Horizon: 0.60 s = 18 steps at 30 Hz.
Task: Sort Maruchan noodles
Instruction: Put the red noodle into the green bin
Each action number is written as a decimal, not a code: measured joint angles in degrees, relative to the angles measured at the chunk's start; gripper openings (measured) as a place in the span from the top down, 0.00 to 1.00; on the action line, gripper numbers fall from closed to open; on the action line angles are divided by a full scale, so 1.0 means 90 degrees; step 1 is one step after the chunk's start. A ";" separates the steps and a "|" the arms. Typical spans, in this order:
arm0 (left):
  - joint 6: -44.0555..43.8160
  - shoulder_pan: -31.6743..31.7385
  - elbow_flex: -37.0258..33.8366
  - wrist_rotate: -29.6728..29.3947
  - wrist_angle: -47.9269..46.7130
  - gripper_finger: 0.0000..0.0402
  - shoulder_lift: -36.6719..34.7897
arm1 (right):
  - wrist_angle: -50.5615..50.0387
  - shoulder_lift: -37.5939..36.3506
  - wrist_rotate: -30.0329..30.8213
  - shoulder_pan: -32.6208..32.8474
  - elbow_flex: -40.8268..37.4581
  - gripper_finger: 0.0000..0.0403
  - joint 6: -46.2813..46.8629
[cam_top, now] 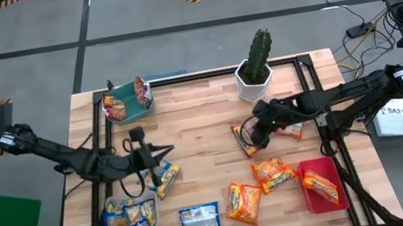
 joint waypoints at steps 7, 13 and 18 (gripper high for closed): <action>-0.0567 0.0137 -0.0193 -0.0001 0.0063 1.00 -0.0228 | -0.1031 0.0001 -0.0011 0.0041 0.0161 0.97 0.0947; -0.0607 0.0137 -0.0144 -0.0001 0.0063 1.00 -0.0055 | -0.0739 0.0090 0.0066 0.0048 0.0112 0.94 0.1185; -0.0672 0.0135 -0.0084 0.0004 0.0061 1.00 0.0093 | -0.0741 0.0137 0.0159 0.0048 0.0112 0.79 0.1330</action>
